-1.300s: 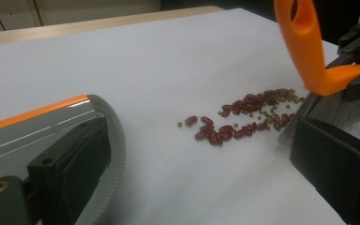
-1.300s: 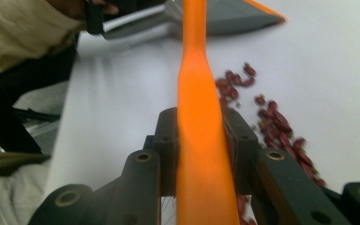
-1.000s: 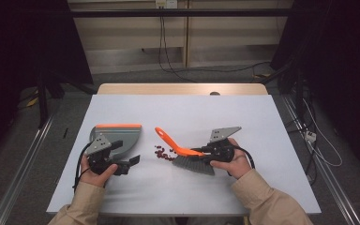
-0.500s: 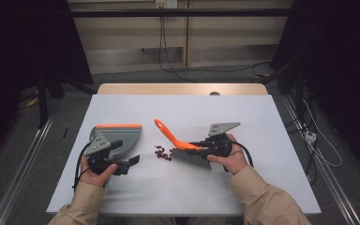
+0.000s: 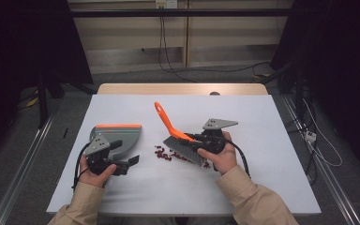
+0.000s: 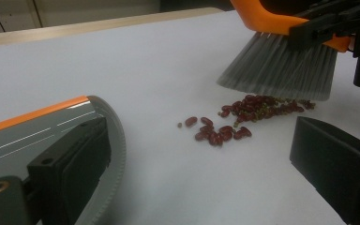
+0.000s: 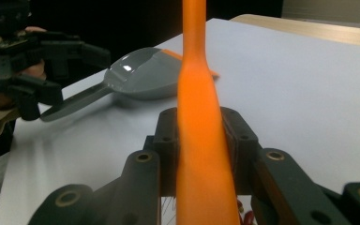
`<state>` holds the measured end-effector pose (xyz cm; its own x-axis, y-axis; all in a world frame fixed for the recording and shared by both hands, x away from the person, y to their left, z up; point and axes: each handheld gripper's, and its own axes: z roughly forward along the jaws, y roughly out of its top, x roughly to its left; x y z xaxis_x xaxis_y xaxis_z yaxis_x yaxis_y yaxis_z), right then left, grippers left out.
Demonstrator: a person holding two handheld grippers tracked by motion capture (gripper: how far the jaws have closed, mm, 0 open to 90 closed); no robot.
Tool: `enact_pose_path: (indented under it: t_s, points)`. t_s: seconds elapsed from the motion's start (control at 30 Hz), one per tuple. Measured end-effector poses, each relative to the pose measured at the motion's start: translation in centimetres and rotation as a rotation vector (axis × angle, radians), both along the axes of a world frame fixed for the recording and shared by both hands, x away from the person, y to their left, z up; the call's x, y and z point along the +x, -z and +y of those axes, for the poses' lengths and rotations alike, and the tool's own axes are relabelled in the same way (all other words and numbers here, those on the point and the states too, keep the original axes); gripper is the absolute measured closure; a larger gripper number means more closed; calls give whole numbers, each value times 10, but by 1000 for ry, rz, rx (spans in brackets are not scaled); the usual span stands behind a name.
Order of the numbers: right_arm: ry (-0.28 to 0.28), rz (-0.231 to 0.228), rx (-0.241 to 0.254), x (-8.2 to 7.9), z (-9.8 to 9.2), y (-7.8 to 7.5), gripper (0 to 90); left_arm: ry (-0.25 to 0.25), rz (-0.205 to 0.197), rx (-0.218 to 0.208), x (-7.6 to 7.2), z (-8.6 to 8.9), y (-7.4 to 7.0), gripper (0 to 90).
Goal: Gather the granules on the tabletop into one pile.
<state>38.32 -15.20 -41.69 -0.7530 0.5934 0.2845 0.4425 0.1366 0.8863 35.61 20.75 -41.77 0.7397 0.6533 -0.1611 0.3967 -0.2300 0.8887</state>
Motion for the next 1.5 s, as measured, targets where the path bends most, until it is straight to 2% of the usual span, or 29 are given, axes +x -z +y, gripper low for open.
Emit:
enact_pose_path:
  t_s: [0.2,0.4,0.6,0.77,1.2,1.37,1.43,1.5]
  points:
    - [47,-1,-8,-1,18,0,715,-6,-6,-10,-1,1,-2,54]
    - [86,9,16,-1,36,3,715,-4,-11,-5,-2,1,-3,54]
    - [96,6,23,-1,53,6,714,-4,-14,-10,-2,1,-4,54]
    - [95,-9,3,-1,63,8,715,-1,-15,-10,-2,1,-4,54]
    - [147,-8,1,3,85,13,714,-4,-13,-16,-1,3,-4,54]
    - [176,27,16,2,99,19,714,-6,-14,-19,-2,4,-5,54]
    - [202,34,4,3,103,24,714,-5,-15,-20,-2,4,-5,54]
    - [223,60,-25,5,107,30,714,-6,-16,-21,-2,4,-5,54]
